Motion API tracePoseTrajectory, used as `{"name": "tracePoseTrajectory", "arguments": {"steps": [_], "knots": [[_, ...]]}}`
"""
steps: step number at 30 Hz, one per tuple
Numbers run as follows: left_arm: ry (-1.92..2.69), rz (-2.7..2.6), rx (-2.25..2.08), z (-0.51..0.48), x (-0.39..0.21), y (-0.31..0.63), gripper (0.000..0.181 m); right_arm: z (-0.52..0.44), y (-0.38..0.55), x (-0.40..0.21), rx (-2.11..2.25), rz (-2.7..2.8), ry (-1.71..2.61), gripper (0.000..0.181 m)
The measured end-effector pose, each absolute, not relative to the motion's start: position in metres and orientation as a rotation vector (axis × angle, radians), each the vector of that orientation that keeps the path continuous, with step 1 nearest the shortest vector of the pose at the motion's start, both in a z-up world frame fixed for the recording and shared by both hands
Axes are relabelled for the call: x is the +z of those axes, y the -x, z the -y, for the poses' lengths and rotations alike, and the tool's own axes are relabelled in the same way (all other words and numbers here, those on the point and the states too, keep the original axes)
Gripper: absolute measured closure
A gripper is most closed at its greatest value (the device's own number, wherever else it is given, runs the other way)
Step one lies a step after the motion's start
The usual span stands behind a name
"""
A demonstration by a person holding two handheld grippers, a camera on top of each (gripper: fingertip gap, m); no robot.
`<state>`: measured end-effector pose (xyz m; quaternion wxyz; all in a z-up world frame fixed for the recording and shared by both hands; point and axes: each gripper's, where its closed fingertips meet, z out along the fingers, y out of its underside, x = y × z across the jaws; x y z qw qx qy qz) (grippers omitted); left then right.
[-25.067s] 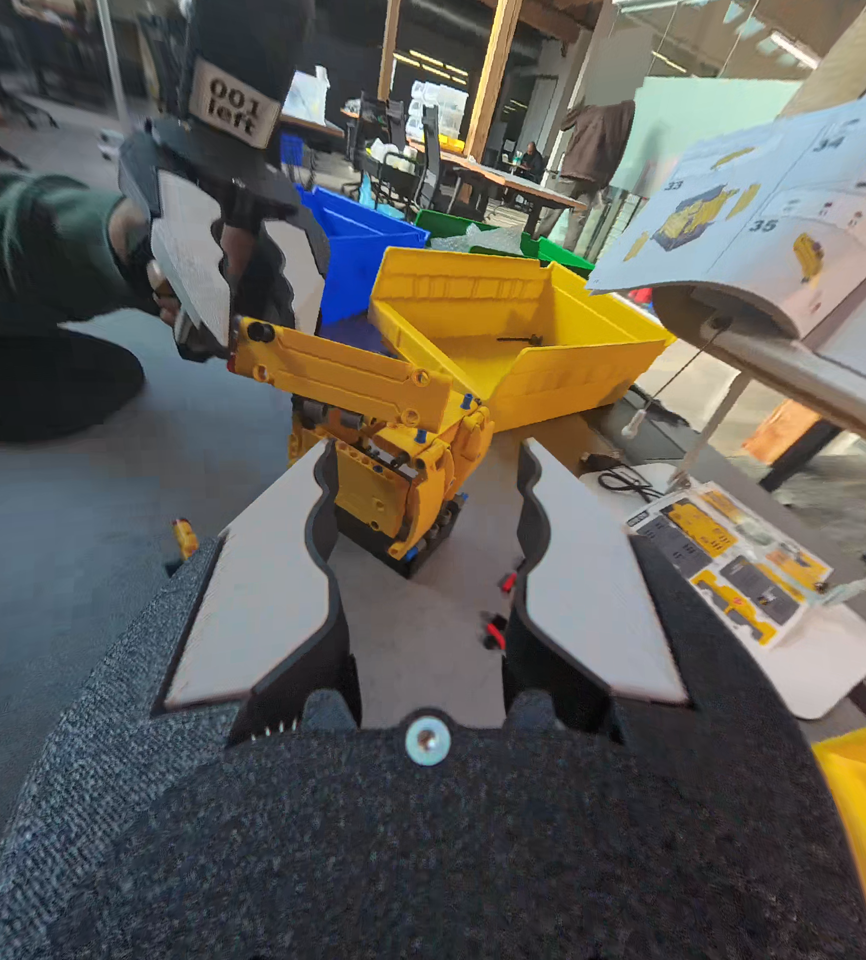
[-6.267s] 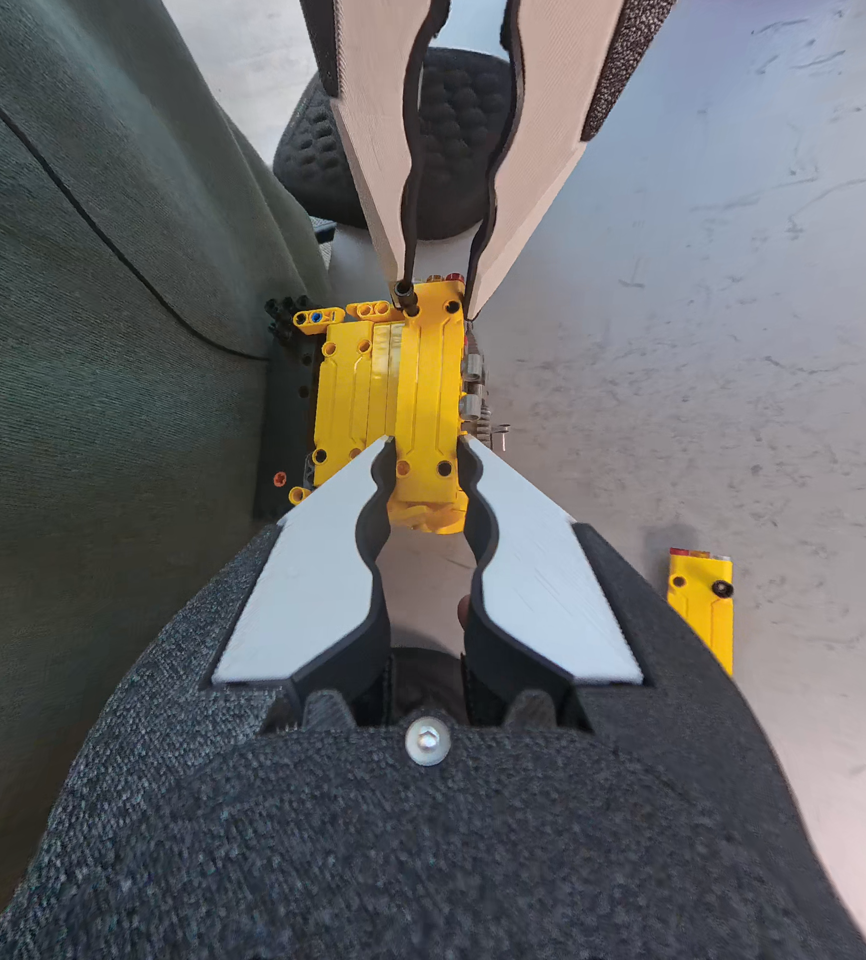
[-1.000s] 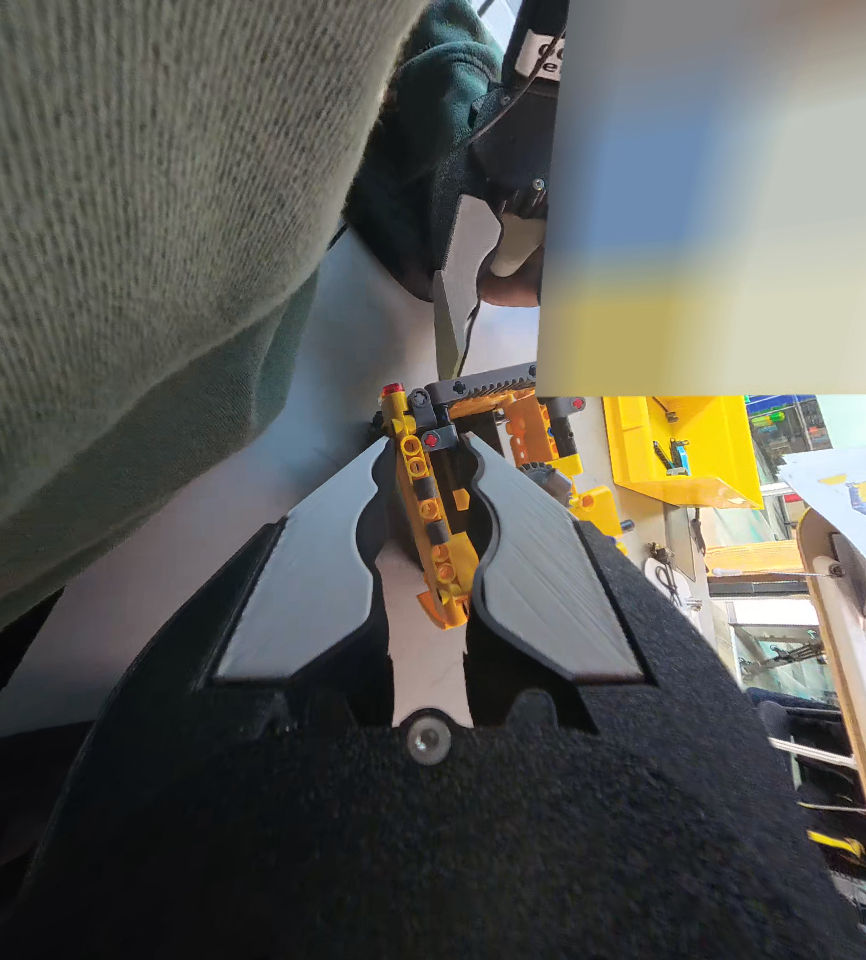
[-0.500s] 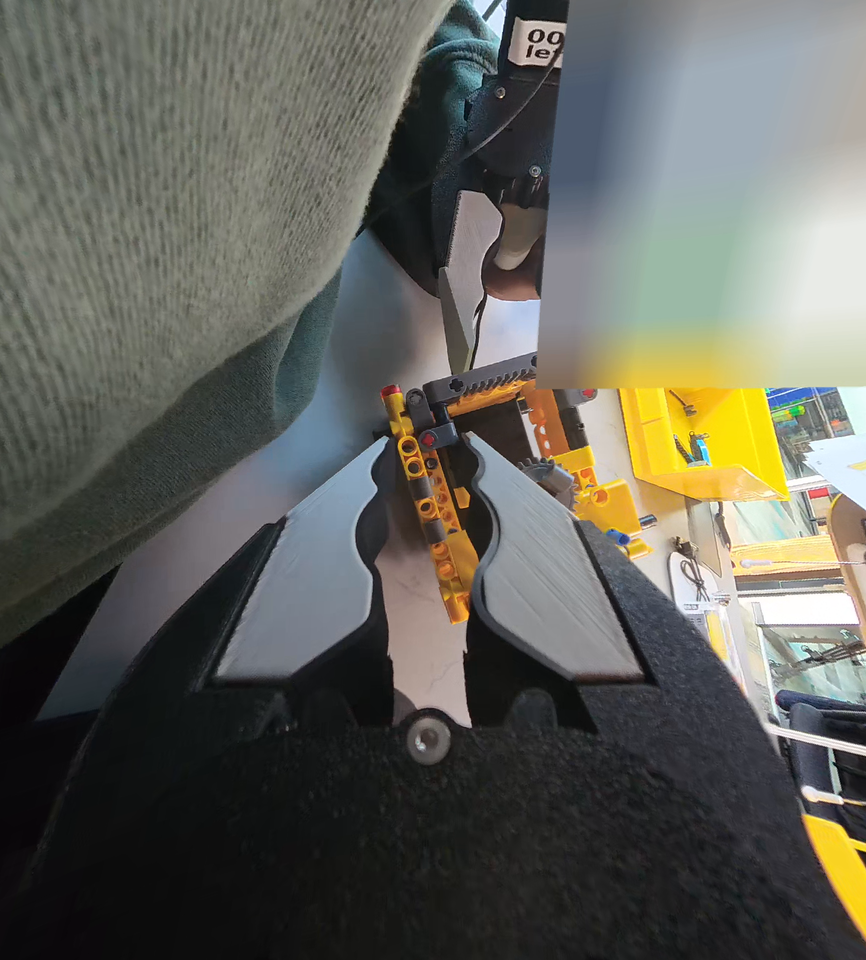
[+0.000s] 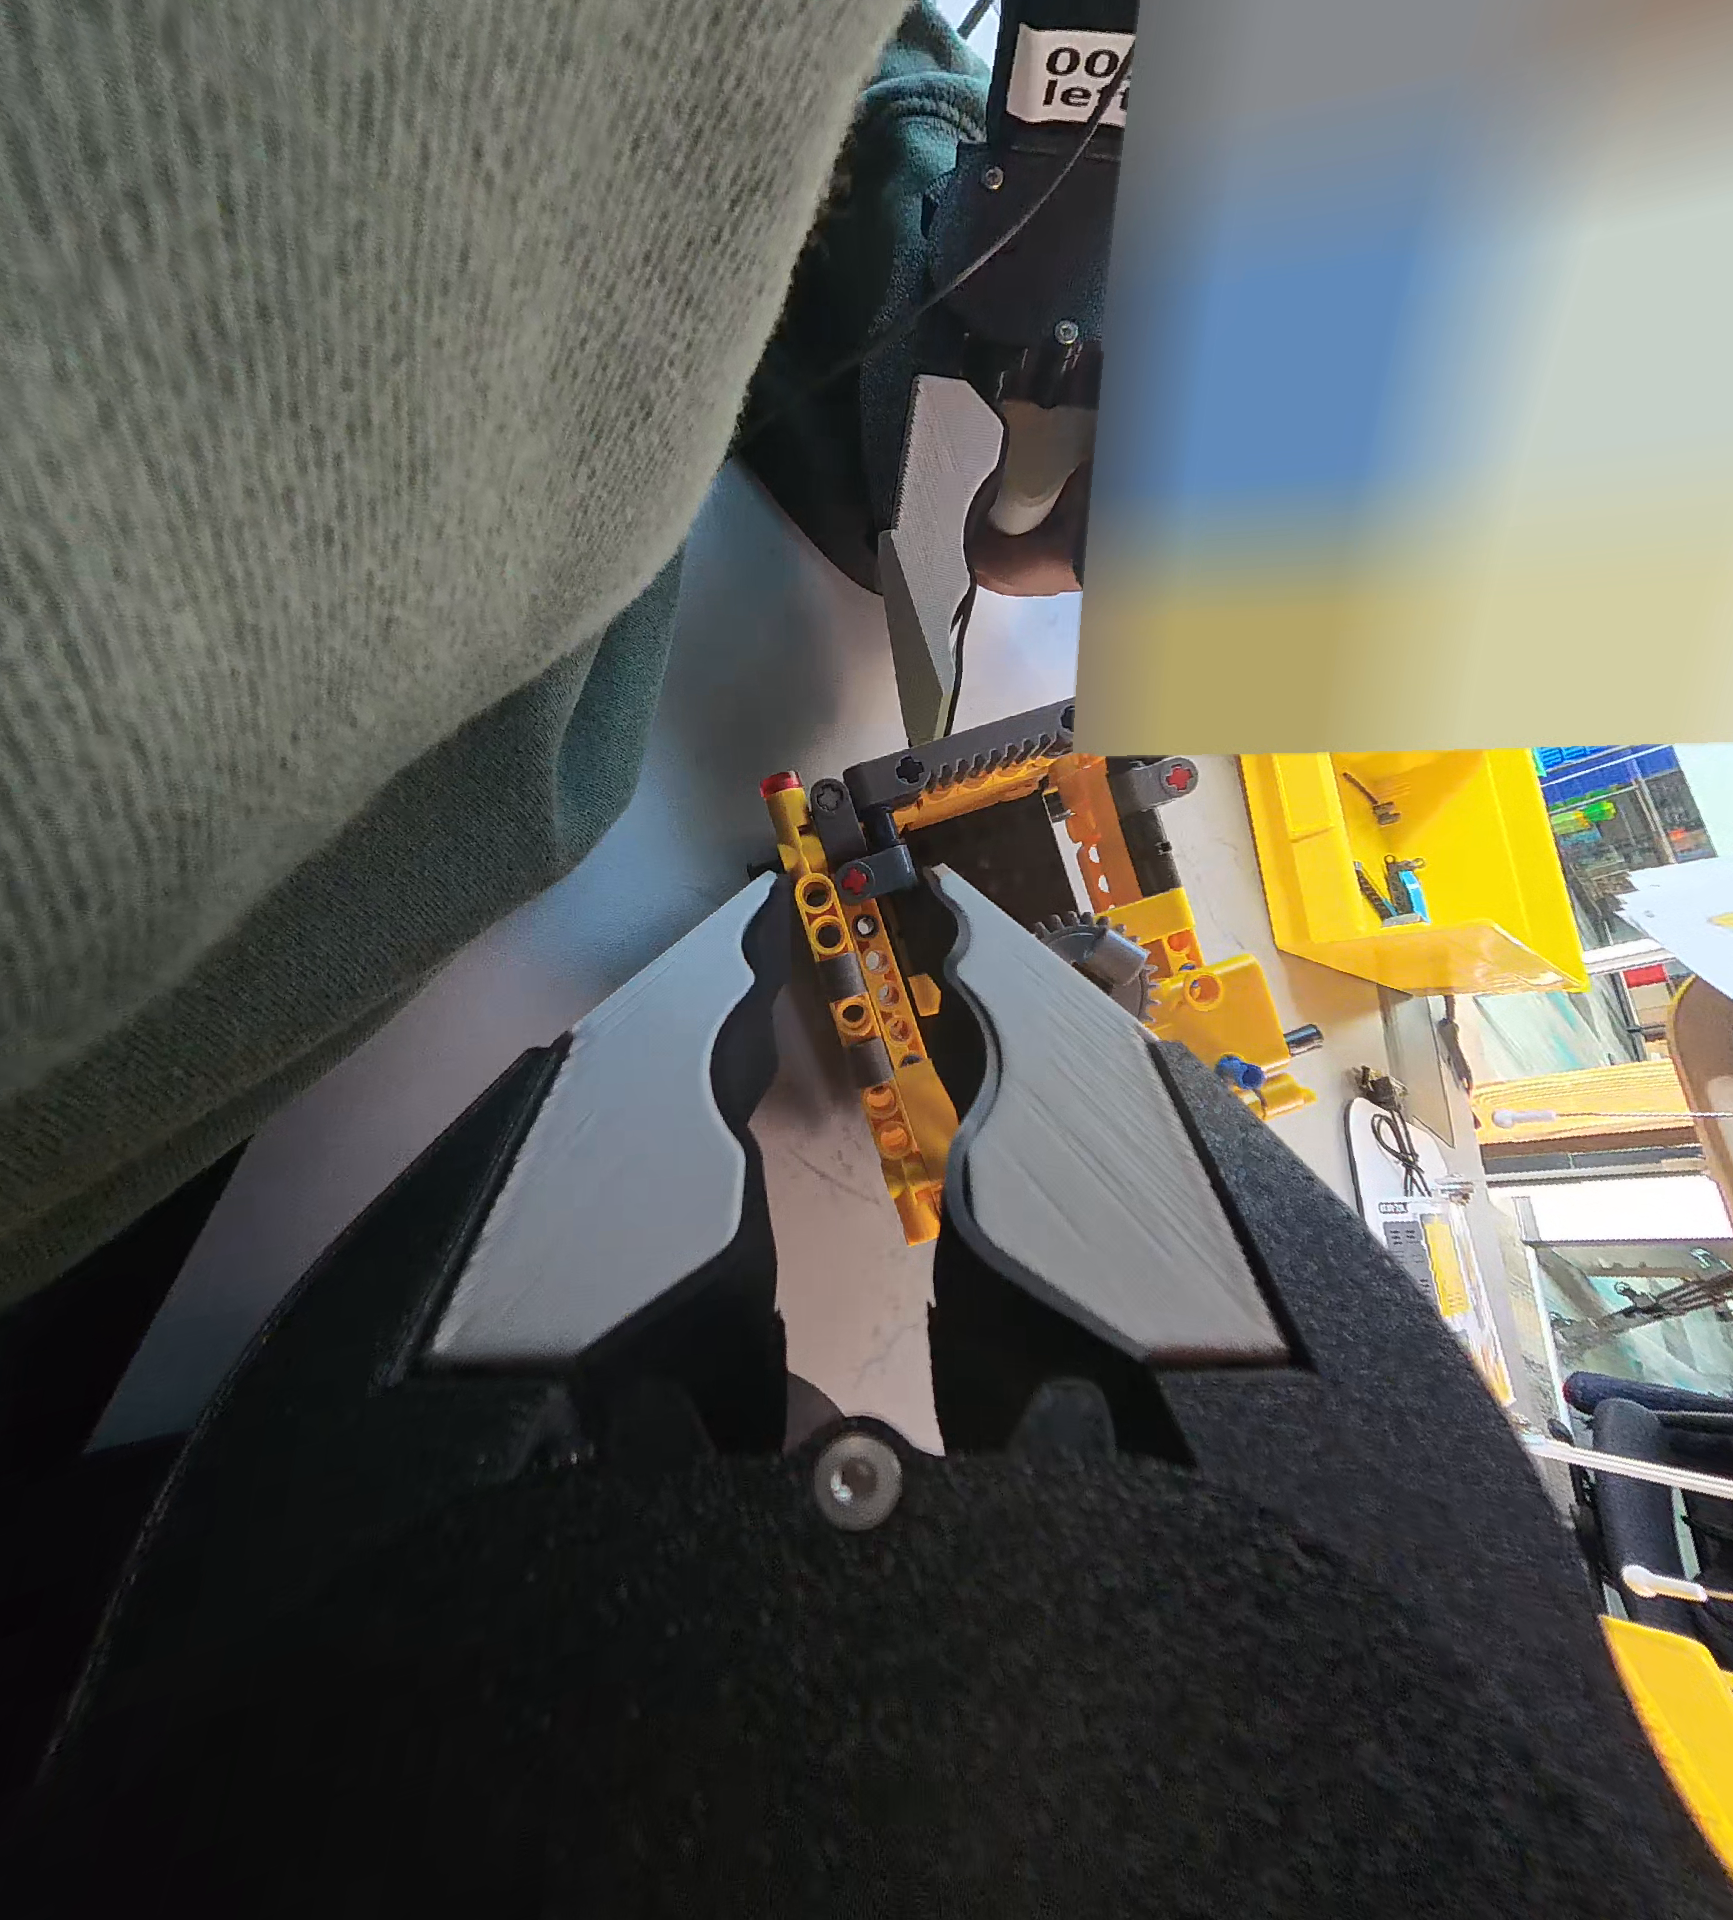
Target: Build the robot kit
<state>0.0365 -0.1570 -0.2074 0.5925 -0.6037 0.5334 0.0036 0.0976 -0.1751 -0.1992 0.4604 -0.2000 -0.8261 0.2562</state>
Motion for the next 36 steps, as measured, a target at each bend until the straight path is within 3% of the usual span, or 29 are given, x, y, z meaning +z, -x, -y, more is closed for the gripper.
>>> {"name": "tracePoseTrajectory", "arguments": {"steps": [18,29,34,36], "knots": [[1.430,-1.219,0.010,0.154,-0.208,-0.030,0.141,0.173,-0.092,-0.194,0.622,2.006,0.500,0.158],[1.597,-1.135,0.058,0.133,-0.220,-0.006,0.140,0.149,-0.067,-0.160,0.710,1.826,0.628,0.162],[1.678,-1.032,-0.021,0.125,-0.214,0.007,0.139,0.123,-0.066,-0.146,0.844,1.715,0.818,0.146],[1.738,-0.972,-0.106,0.126,-0.210,0.013,0.127,0.109,-0.070,-0.150,0.853,1.701,0.892,0.135]]}}
